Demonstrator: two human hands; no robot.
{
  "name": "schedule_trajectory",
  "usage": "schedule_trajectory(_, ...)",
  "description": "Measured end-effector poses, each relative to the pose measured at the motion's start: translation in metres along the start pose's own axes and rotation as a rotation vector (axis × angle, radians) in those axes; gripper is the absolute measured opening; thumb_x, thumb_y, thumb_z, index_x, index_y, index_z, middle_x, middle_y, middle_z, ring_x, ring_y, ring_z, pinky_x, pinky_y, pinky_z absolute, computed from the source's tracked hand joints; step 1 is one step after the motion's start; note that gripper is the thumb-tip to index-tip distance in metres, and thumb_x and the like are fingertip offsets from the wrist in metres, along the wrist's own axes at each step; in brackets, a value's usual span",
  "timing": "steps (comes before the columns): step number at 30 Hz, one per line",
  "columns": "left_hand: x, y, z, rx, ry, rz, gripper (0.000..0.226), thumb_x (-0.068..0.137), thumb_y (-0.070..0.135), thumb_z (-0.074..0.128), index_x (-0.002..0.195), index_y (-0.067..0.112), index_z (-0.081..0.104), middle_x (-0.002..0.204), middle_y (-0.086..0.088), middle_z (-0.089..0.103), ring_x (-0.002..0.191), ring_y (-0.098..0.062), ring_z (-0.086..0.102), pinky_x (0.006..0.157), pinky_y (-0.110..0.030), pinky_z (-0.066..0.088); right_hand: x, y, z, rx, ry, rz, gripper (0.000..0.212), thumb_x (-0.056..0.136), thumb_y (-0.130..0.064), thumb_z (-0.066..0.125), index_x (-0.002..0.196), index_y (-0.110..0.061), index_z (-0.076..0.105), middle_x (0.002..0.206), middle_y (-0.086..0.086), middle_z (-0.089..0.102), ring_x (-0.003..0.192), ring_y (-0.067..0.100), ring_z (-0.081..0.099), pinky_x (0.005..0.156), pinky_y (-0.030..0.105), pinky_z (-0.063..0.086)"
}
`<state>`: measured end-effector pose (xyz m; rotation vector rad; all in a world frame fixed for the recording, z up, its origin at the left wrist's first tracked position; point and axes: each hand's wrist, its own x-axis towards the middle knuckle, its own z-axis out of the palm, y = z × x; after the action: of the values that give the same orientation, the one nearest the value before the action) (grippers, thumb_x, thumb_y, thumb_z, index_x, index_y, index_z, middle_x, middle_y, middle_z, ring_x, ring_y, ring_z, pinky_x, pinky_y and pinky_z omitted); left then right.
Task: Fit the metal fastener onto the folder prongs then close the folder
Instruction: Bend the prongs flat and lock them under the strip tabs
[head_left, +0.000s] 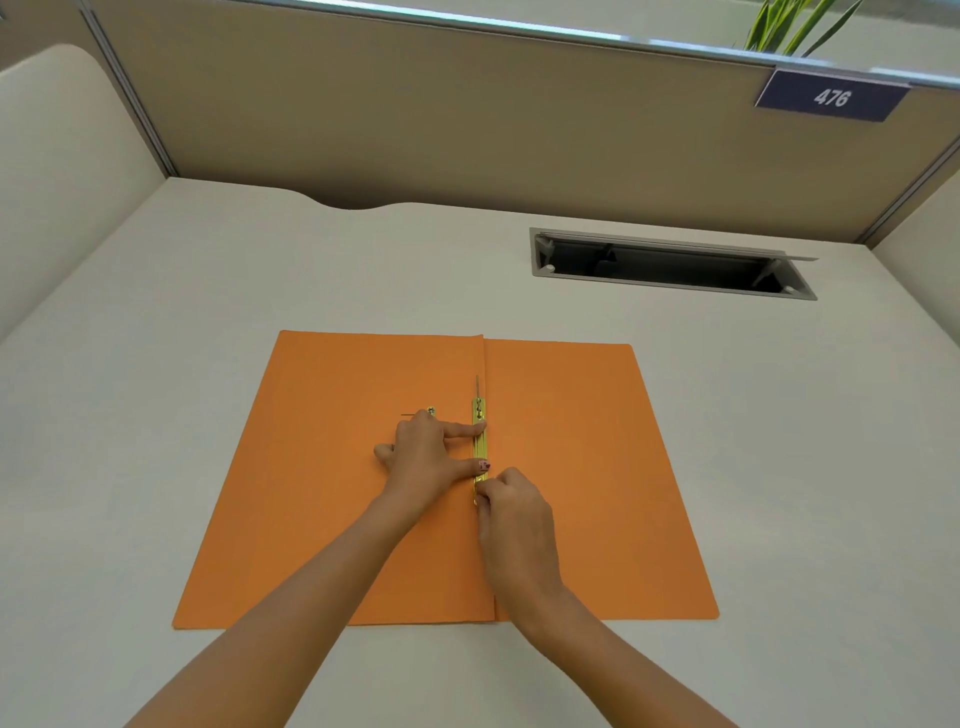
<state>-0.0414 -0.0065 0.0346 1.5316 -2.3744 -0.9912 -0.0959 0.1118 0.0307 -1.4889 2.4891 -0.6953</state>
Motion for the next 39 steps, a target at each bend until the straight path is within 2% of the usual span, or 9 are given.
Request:
schedule_trajectory(2,0.000,0.001,0.000,-0.004,-0.003,-0.001,0.045,0.067,0.051,0.076,0.109,0.052,0.062,0.090,0.008,0.040,0.116,-0.020,0.044,0.072,-0.033,0.021,0.001,-0.005,-0.001,-0.115,0.041,-0.063,0.018,0.061,0.011,0.068,0.059,-0.007,0.065,0.061,0.005,0.057,0.051,0.021,0.056,0.044,0.023,0.033)
schedule_trajectory(4,0.001,0.001,0.000,0.000,0.001,-0.004,0.044,0.067,0.051,0.075,0.109,0.052,0.062,0.090,0.007,0.041,0.113,-0.020,0.045,0.072,-0.033,0.021,0.002,-0.011,-0.006,-0.216,0.092,-0.154,0.022,0.056,0.011,0.055,0.052,-0.010,0.062,0.057,0.004,0.060,0.046,0.018,0.055,0.041,0.021,0.033)
schedule_trajectory(6,0.001,0.000,0.000,0.003,0.004,-0.001,0.043,0.068,0.051,0.075,0.109,0.052,0.062,0.090,0.007,0.042,0.111,-0.020,0.046,0.070,-0.033,0.021,0.002,-0.011,-0.004,-0.311,0.099,-0.241,0.023,0.057,0.007,0.049,0.052,-0.010,0.063,0.058,0.006,0.063,0.047,0.019,0.056,0.044,0.021,0.040)
schedule_trajectory(10,0.002,-0.001,0.002,0.010,-0.002,0.000,0.043,0.067,0.054,0.074,0.108,0.054,0.061,0.098,0.004,0.047,0.116,-0.021,0.045,0.071,-0.033,0.021,-0.001,-0.005,0.008,-0.433,0.056,-0.315,0.016,0.053,0.007,0.068,0.062,-0.006,0.070,0.060,0.006,0.062,0.051,0.020,0.056,0.048,0.024,0.043)
schedule_trajectory(18,0.002,0.000,0.002,0.009,-0.007,-0.010,0.045,0.065,0.053,0.076,0.108,0.054,0.062,0.100,0.005,0.048,0.117,-0.020,0.043,0.072,-0.033,0.021,-0.003,0.005,0.000,-0.438,0.130,-0.402,0.038,0.065,0.009,0.031,0.054,-0.015,0.059,0.054,0.002,0.054,0.050,0.019,0.050,0.047,0.025,0.037)
schedule_trajectory(22,0.002,-0.001,0.002,0.012,-0.006,-0.011,0.046,0.065,0.054,0.076,0.108,0.055,0.061,0.099,0.006,0.048,0.116,-0.020,0.044,0.072,-0.033,0.020,-0.006,0.016,0.000,-0.371,0.160,-0.382,0.025,0.064,0.009,0.056,0.060,-0.015,0.061,0.059,0.001,0.055,0.053,0.018,0.050,0.055,0.025,0.032)
schedule_trajectory(25,0.001,-0.001,0.002,0.024,-0.012,-0.014,0.046,0.066,0.054,0.075,0.110,0.056,0.060,0.099,0.006,0.044,0.117,-0.021,0.042,0.075,-0.034,0.022,-0.007,0.023,0.003,-0.261,0.128,-0.340,0.024,0.058,0.007,0.077,0.069,-0.012,0.067,0.063,0.002,0.057,0.055,0.019,0.053,0.051,0.027,0.044)
schedule_trajectory(33,0.000,-0.001,0.002,0.015,-0.013,-0.010,0.047,0.067,0.053,0.074,0.111,0.055,0.059,0.101,0.006,0.043,0.119,-0.021,0.041,0.075,-0.034,0.021,-0.015,0.027,-0.002,-0.177,0.110,-0.274,0.028,0.061,0.002,0.085,0.085,-0.009,0.074,0.062,0.001,0.054,0.053,0.018,0.051,0.047,0.024,0.045)
schedule_trajectory(39,0.000,0.000,0.002,0.015,-0.011,-0.005,0.046,0.067,0.053,0.074,0.111,0.055,0.059,0.097,0.007,0.041,0.118,-0.021,0.041,0.074,-0.034,0.020,-0.020,0.018,-0.006,-0.209,0.087,-0.196,0.026,0.055,0.001,0.087,0.074,-0.011,0.073,0.056,0.000,0.049,0.047,0.016,0.047,0.048,0.020,0.027)
